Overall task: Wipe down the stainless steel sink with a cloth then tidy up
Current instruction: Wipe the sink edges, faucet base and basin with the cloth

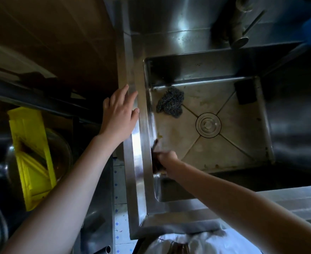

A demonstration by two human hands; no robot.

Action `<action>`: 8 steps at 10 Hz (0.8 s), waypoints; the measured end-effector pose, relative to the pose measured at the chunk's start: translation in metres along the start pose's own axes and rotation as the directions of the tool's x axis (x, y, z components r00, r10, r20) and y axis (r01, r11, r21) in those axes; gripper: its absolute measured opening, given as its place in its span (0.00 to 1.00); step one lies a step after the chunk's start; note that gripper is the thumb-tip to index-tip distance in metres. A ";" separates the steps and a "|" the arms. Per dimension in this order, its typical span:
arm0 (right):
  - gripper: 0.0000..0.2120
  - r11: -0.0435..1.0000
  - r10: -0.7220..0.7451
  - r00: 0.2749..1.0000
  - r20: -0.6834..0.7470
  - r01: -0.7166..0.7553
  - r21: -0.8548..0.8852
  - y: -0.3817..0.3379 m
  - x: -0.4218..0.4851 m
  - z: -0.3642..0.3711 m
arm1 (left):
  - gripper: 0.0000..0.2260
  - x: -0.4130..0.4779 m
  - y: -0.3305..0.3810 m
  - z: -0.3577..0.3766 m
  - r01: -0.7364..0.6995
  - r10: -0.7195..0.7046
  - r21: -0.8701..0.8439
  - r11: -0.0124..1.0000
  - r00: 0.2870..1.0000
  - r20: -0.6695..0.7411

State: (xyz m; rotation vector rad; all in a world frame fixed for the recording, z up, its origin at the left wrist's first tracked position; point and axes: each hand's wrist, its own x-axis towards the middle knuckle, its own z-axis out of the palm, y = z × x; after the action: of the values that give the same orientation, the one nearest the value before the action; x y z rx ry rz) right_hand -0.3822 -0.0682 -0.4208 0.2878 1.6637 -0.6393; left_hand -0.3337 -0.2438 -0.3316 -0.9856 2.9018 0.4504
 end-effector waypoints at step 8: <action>0.14 0.863 -0.342 0.938 -0.058 0.338 0.375 -0.136 0.044 -0.003 | 0.21 0.078 -0.007 -0.016 0.050 -0.054 0.042 0.998 0.993 0.108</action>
State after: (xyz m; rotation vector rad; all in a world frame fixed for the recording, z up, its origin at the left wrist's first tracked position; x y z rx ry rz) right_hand -0.4653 -0.1841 -0.4298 0.2669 1.5838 -1.2372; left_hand -0.3907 -0.2996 -0.3287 -0.9958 2.7703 0.4293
